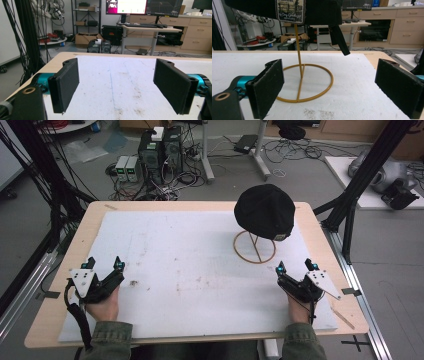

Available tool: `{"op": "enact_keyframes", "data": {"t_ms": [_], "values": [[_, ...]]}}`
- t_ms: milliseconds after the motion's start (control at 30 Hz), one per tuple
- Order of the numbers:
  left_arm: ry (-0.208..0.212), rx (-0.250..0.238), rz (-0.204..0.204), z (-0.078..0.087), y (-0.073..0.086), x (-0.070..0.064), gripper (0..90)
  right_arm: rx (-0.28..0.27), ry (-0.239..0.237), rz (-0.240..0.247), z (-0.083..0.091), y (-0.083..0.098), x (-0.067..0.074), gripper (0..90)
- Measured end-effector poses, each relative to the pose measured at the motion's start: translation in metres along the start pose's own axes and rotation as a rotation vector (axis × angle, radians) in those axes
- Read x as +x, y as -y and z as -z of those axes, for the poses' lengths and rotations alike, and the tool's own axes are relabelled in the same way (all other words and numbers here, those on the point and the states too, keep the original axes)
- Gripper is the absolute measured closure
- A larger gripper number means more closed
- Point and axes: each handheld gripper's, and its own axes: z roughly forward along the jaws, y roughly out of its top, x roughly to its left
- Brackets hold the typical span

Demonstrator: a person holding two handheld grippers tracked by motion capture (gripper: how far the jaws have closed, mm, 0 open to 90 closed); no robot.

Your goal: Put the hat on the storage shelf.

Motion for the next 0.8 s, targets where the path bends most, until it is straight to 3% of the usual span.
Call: {"op": "enact_keyframes", "data": {"t_ms": [600, 667, 800], "values": [[0.011, 0.022, 0.009, -0.002, 0.001, 0.000, 21.2, 0.004, 0.004, -0.003, 0.001, 0.000, -0.001, 7.7], [0.043, 0.032, 0.044, -0.004, -0.003, -0.001, 21.1, 0.002, 0.004, -0.002, 0.001, 0.000, -0.001, 7.7], [0.073, 0.034, 0.042, -0.005, -0.012, -0.001, 20.6, 0.008, 0.002, -0.002, 0.001, 0.000, -0.002, 7.8]]}}
